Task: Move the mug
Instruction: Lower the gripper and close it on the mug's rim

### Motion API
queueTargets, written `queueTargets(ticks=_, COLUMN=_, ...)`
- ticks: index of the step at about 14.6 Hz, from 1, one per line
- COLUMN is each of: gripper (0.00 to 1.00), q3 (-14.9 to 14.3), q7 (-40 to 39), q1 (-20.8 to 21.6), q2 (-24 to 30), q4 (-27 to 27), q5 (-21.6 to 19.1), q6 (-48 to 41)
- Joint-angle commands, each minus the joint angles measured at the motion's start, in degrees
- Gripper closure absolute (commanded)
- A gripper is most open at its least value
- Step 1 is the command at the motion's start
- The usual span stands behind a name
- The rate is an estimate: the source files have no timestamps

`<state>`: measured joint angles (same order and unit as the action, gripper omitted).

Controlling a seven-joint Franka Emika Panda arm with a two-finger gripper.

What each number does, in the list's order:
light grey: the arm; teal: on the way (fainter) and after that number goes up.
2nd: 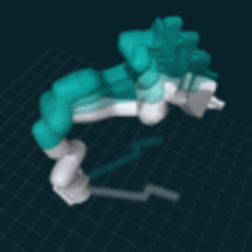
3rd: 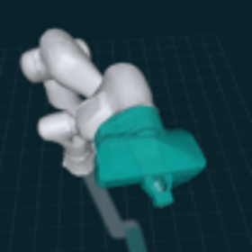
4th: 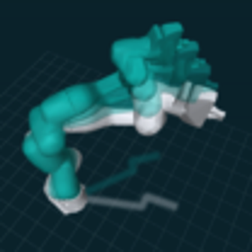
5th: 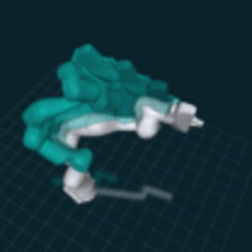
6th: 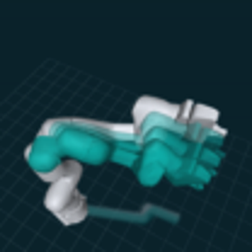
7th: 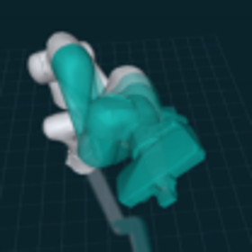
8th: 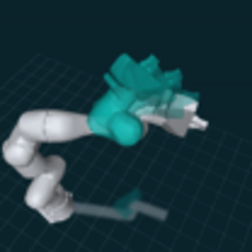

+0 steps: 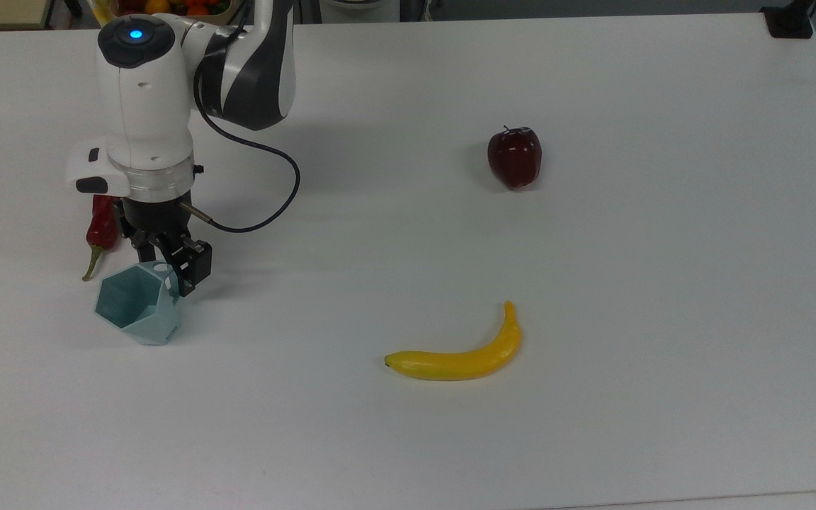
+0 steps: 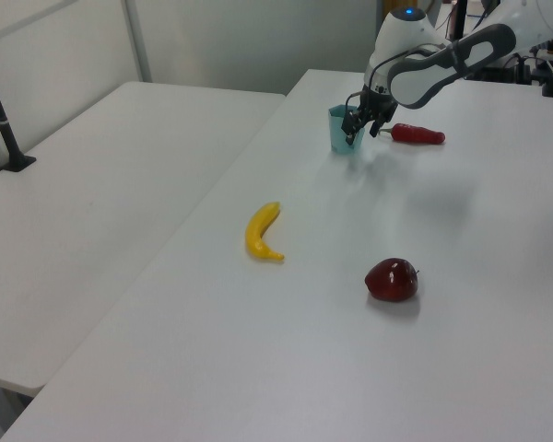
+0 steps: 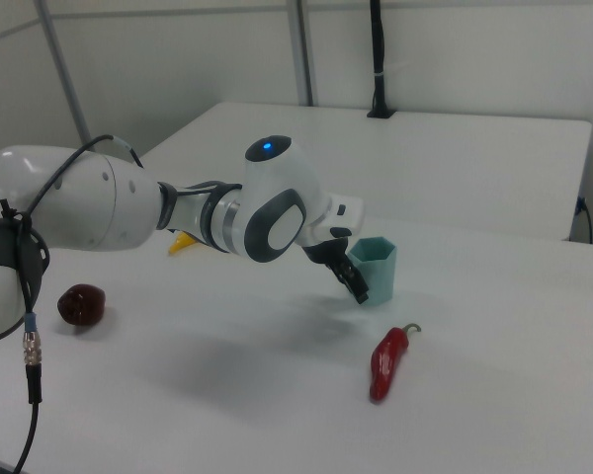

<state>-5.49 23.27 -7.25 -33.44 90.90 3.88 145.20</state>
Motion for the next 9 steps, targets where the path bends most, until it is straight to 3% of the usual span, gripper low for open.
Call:
queueTargets(ticks=1, gripper=0.59, q3=-0.1, q7=0.5, q1=0.1, q2=-0.3, q4=-0.5, q5=-0.2, q6=2.1)
queueTargets(ticks=5, gripper=0.86, q3=-0.1, q7=0.1, q1=0.1, q2=-0.2, q4=-0.3, q5=0.0, q6=2.1)
queueTargets(ticks=9, gripper=0.99, q3=-0.1, q7=-0.9, q1=0.0, q2=-0.1, q4=-0.3, q5=0.3, q6=2.0)
